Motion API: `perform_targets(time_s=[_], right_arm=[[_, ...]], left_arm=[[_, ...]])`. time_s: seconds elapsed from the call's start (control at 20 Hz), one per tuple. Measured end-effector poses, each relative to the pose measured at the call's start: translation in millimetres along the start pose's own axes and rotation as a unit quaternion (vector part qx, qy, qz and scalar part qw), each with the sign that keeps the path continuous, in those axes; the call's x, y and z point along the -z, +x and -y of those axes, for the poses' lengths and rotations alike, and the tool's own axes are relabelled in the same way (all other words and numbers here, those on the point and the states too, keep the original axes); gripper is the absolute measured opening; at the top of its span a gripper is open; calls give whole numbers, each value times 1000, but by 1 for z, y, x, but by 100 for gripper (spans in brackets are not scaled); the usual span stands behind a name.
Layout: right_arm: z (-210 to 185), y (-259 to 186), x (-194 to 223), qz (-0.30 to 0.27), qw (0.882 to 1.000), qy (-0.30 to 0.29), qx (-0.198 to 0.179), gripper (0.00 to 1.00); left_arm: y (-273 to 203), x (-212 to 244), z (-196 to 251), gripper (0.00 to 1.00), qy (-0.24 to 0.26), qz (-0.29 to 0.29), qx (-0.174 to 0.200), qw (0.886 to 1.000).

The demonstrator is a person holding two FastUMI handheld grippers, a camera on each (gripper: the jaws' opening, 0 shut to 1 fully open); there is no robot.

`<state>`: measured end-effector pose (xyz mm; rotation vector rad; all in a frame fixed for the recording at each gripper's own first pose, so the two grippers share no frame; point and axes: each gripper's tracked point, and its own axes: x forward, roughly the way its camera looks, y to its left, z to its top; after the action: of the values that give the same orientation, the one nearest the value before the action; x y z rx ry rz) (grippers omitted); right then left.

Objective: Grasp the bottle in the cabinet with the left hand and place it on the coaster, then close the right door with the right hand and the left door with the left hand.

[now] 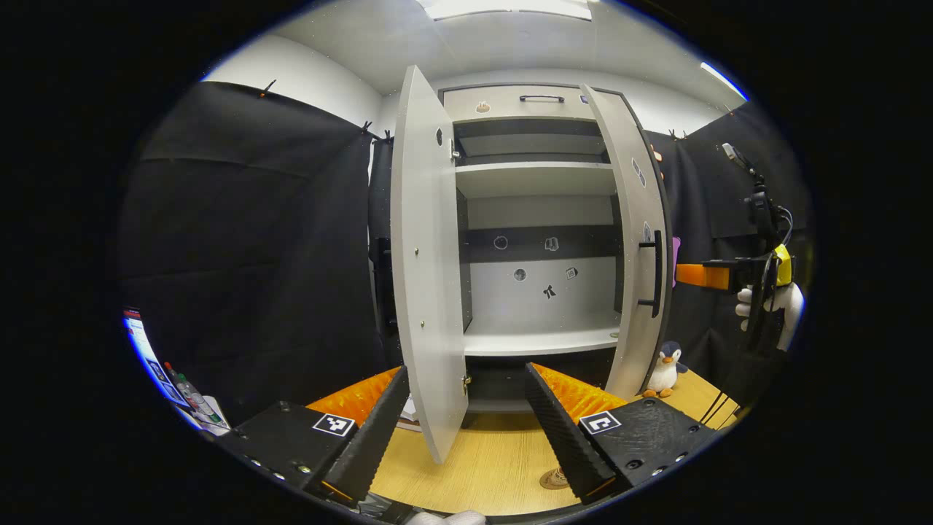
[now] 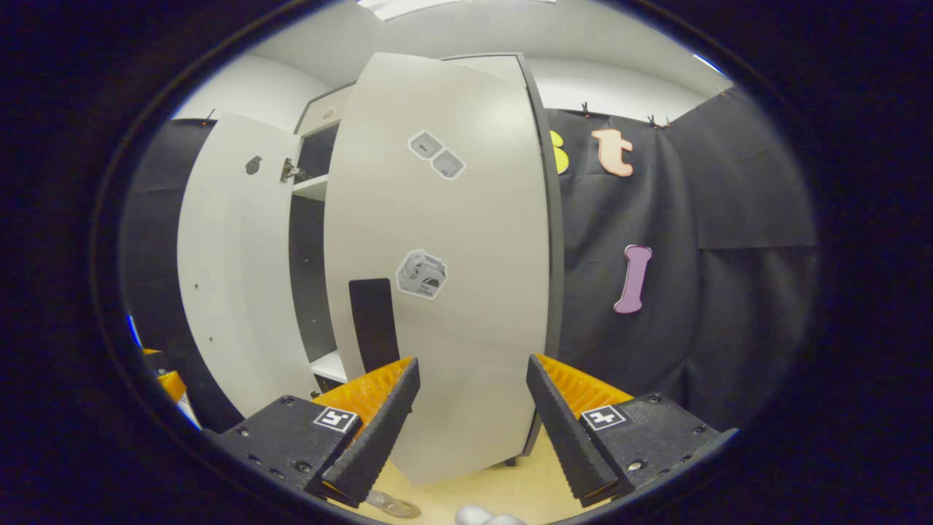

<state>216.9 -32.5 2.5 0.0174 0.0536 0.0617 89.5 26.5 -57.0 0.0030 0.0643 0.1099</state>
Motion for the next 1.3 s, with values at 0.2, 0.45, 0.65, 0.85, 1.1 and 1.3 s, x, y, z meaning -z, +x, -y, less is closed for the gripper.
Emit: perform_targets(time_s=[0.2,0.45,0.65,0.85,1.1,1.3], right_arm=[[-1,-18,0,0,1000,-2,13,94],[-5,-44,-3,15,999,-7,29,96],[-12,-70,6,13,999,-7,42,95],[-20,-99,22,6,998,-2,60,97],[-35,-137,49,-6,997,-5,73,97],[-39,-157,64,-20,996,-4,84,95]], left_arm=[[6,1,-5,96,0,0,11,1000],[17,0,-22,96,-3,1,25,1000],[31,-5,-52,96,4,8,17,1000],[53,-16,-98,96,16,15,-3,1000],[91,-37,-154,96,31,34,-27,999],[131,-52,-174,96,39,35,-26,998]])
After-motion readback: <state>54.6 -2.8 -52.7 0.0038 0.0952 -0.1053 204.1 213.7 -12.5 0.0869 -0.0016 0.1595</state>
